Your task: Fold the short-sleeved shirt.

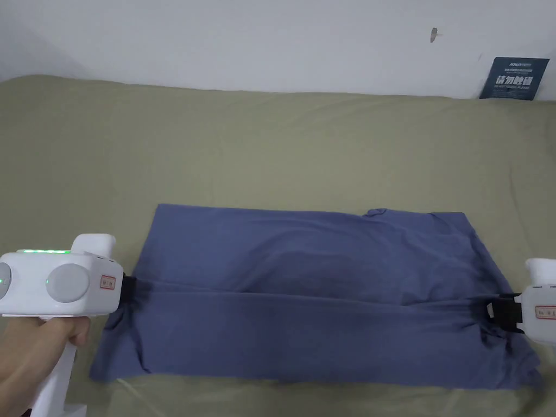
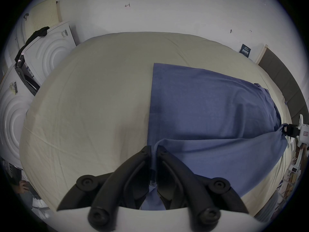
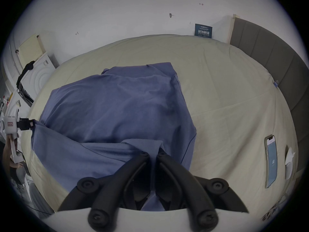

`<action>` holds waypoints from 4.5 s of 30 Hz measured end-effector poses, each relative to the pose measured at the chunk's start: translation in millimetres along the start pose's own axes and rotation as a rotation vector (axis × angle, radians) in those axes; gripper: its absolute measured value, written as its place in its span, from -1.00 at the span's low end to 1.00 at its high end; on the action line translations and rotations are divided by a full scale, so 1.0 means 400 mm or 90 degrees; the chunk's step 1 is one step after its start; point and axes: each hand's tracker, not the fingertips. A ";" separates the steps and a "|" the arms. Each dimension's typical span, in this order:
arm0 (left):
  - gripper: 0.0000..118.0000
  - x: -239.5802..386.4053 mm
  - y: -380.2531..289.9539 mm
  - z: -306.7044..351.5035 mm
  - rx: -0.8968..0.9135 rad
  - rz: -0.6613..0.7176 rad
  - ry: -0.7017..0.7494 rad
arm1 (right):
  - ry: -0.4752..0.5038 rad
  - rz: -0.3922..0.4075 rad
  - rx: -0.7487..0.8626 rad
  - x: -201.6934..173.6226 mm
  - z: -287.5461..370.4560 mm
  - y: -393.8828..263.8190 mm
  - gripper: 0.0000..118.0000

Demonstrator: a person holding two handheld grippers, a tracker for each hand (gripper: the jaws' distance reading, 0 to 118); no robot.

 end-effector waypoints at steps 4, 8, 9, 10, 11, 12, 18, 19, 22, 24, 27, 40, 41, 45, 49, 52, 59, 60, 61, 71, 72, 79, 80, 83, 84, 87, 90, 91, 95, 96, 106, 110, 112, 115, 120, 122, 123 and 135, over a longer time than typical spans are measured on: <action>-0.01 -0.010 -0.010 -0.001 0.024 0.019 -0.025 | 0.012 -0.052 0.015 0.014 0.008 -0.018 0.49; 1.00 -0.021 -0.036 0.045 0.033 0.017 -0.016 | 0.012 -0.090 0.049 0.034 0.070 -0.056 0.85; 1.00 -0.027 -0.046 0.063 0.029 0.018 -0.018 | 0.015 -0.097 0.042 0.035 0.085 -0.068 0.86; 1.00 -0.033 -0.059 0.080 0.030 0.023 -0.020 | 0.020 -0.101 0.045 0.034 0.103 -0.087 0.87; 0.99 -0.040 -0.076 0.100 0.033 0.030 -0.015 | 0.020 -0.100 0.048 0.029 0.124 -0.108 0.87; 0.93 -0.043 -0.092 0.119 0.036 0.037 -0.011 | 0.017 -0.094 0.051 0.028 0.121 -0.124 0.87; -1.00 -0.062 -0.217 0.172 0.027 0.060 -0.004 | -0.014 -0.028 0.051 -0.023 0.193 -0.243 -0.91; -1.00 -0.077 -0.235 0.158 0.027 0.070 -0.002 | -0.026 -0.008 0.047 -0.034 0.199 -0.263 -0.93; -1.00 -0.074 -0.260 0.159 0.011 0.079 -0.021 | -0.010 -0.010 0.044 -0.034 0.209 -0.297 -0.95; -1.00 -0.069 -0.267 0.145 0.009 0.075 -0.016 | -0.009 -0.014 0.046 -0.038 0.213 -0.311 -0.96; 0.07 -0.067 -0.254 0.124 0.007 0.088 -0.010 | -0.005 -0.021 0.040 -0.035 0.214 -0.314 -0.96; 0.09 -0.002 -0.212 0.060 -0.012 0.033 0.013 | -0.011 -0.014 0.027 0.010 0.161 -0.270 -0.95; -0.22 -0.004 -0.209 0.068 -0.012 0.031 0.004 | -0.011 -0.013 0.027 0.015 0.158 -0.266 -0.95; -0.90 0.019 -0.203 0.087 -0.020 0.003 -0.022 | -0.012 -0.018 0.033 0.026 0.150 -0.251 -0.95; -0.90 0.034 -0.203 0.088 -0.023 -0.003 -0.007 | -0.016 -0.027 0.044 0.029 0.143 -0.235 0.11; -0.90 0.031 -0.205 0.085 -0.024 0.015 -0.012 | -0.013 -0.029 0.021 0.028 0.117 -0.218 0.78; -0.90 0.034 -0.201 0.082 -0.028 0.014 -0.009 | -0.013 -0.028 -0.013 0.030 0.037 -0.181 0.74; -0.90 0.035 -0.202 0.083 -0.028 0.013 -0.008 | -0.015 -0.025 -0.020 0.028 0.028 -0.181 0.56; -0.90 0.035 -0.202 0.086 -0.027 0.014 -0.009 | -0.014 -0.019 -0.022 0.027 0.027 -0.183 0.14; -0.90 0.017 -0.200 0.134 -0.017 -0.016 -0.007 | 0.011 0.014 0.009 -0.006 0.140 -0.214 -0.78; -0.90 0.013 -0.202 0.144 -0.016 -0.014 -0.009 | 0.018 0.009 0.014 -0.002 0.159 -0.217 -0.78; -0.90 -0.034 -0.286 0.242 -0.020 -0.019 -0.023 | 0.035 0.011 0.022 -0.001 0.293 -0.315 -0.78; -0.90 -0.044 -0.311 0.258 -0.024 -0.011 -0.032 | 0.042 0.005 0.017 -0.005 0.314 -0.344 -0.78; -0.90 -0.064 -0.384 0.294 -0.038 -0.016 -0.038 | 0.046 0.006 0.003 -0.004 0.344 -0.418 -0.78; -0.89 -0.068 -0.402 0.303 -0.041 -0.018 -0.038 | 0.048 0.005 -0.001 -0.001 0.349 -0.437 -0.78; -0.90 -0.079 -0.440 0.324 -0.047 -0.014 -0.048 | 0.050 0.002 -0.015 0.003 0.348 -0.474 -0.78; -0.90 -0.083 -0.454 0.322 -0.052 -0.006 -0.050 | 0.052 -0.005 -0.030 0.009 0.331 -0.484 -0.78; -0.90 -0.081 -0.457 0.323 -0.055 -0.003 -0.050 | 0.050 -0.004 -0.035 0.010 0.326 -0.486 -0.78; -0.89 -0.089 -0.467 0.297 -0.057 0.007 -0.050 | 0.047 -0.010 -0.042 0.016 0.311 -0.487 -0.76; -0.90 -0.092 -0.466 0.294 -0.056 0.013 -0.051 | 0.049 -0.017 -0.039 0.016 0.313 -0.488 -0.60; 0.82 -0.122 -0.414 0.370 0.026 0.076 -0.058 | 0.011 -0.042 0.034 0.038 0.397 -0.443 0.72; 0.68 -0.080 -0.335 0.397 0.087 0.029 -0.036 | -0.010 -0.050 0.127 0.024 0.449 -0.360 0.07; 0.44 -0.049 -0.290 0.394 0.110 0.015 -0.029 | -0.004 -0.039 0.158 0.012 0.453 -0.310 -0.22; -0.77 -0.021 -0.217 0.340 0.118 0.018 -0.045 | -0.031 -0.013 0.169 -0.022 0.421 -0.241 -0.95; -1.00 0.010 -0.085 0.185 0.093 -0.015 -0.016 | -0.012 0.003 0.145 -0.069 0.317 -0.147 -0.97; -1.00 0.017 -0.032 0.118 0.083 -0.017 -0.005 | -0.016 0.013 0.131 -0.075 0.273 -0.118 -0.96; -1.00 0.026 -0.012 0.092 0.073 -0.015 0.000 | -0.015 0.010 0.125 -0.074 0.256 -0.107 -0.96; 0.89 0.023 0.098 -0.124 -0.034 -0.004 0.049 | -0.032 0.011 0.064 0.008 0.100 -0.020 -0.96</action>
